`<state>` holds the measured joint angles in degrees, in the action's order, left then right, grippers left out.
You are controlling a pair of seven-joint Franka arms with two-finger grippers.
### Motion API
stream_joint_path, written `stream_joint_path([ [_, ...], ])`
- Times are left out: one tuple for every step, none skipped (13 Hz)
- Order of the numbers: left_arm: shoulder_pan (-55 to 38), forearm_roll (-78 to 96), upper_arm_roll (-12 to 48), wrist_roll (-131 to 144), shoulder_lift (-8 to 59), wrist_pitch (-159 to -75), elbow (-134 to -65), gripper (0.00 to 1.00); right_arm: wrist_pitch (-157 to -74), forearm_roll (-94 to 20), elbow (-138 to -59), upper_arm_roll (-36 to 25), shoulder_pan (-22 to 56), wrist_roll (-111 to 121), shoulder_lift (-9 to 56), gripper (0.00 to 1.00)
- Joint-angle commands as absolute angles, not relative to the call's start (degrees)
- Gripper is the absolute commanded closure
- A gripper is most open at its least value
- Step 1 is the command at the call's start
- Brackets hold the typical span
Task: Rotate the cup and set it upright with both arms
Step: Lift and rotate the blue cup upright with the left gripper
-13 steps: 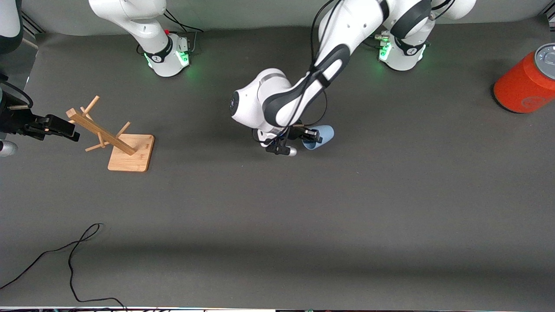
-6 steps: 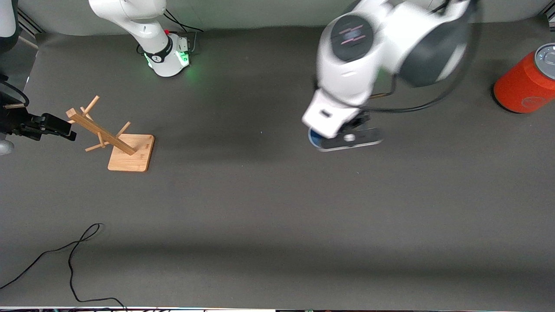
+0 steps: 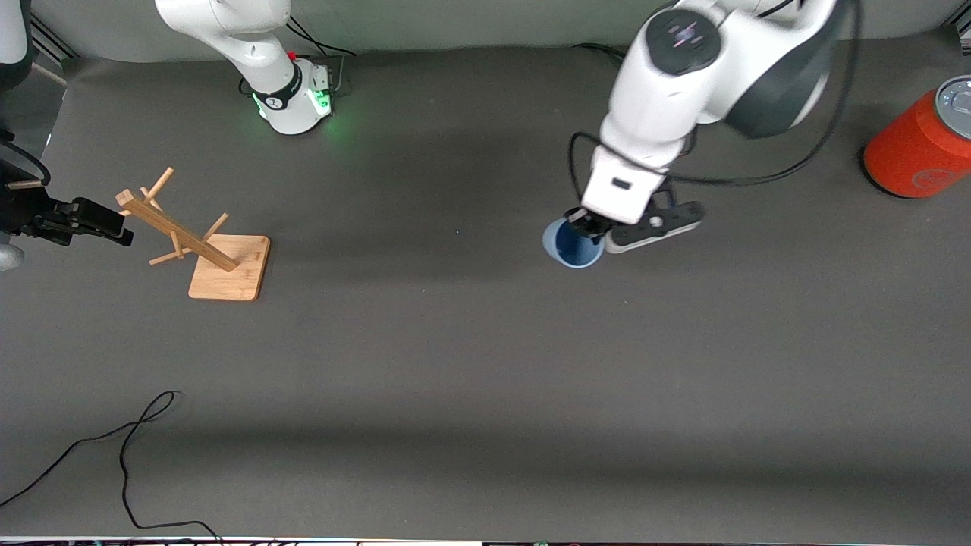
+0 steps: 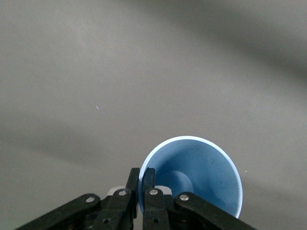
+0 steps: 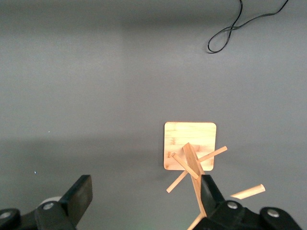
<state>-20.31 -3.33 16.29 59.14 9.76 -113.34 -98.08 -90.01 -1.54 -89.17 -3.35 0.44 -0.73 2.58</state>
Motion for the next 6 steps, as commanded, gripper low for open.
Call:
stream_joint_path([
  [-23.01, -9.29, 15.91, 69.05, 15.09, -121.52, -100.9, 1.0, -90.35, -1.58, -89.21, -3.6, 0.79, -0.18, 2.11, 0.0],
  [-23.72, -13.14, 15.91, 71.69, 17.99, -123.12, -100.9, 1.0, -90.26, -1.5, -89.3, -3.6, 0.88, -0.18, 2.11, 0.0],
  [-23.99, -16.49, 15.91, 73.63, 20.98, -124.96, -100.81, 1.0, -90.18, -1.41, -89.3, -3.6, 0.79, -0.18, 2.11, 0.0],
  [-24.26, -19.22, 15.91, 75.65, 24.14, -126.89, -100.81, 1.0, -90.18, -1.32, -89.38, -3.69, 0.79, -0.18, 2.02, 0.0],
  [-24.34, -21.6, 15.91, 79.24, 26.17, -128.74, -100.81, 1.0, -90.18, -1.14, -89.38, -3.69, 0.79, -0.09, 2.02, 0.0],
  [-25.22, -23.62, 15.91, 82.58, 27.84, -130.24, -100.81, 1.0, -90.18, -0.97, -89.3, -3.69, 0.79, -0.09, 2.02, 0.0],
])
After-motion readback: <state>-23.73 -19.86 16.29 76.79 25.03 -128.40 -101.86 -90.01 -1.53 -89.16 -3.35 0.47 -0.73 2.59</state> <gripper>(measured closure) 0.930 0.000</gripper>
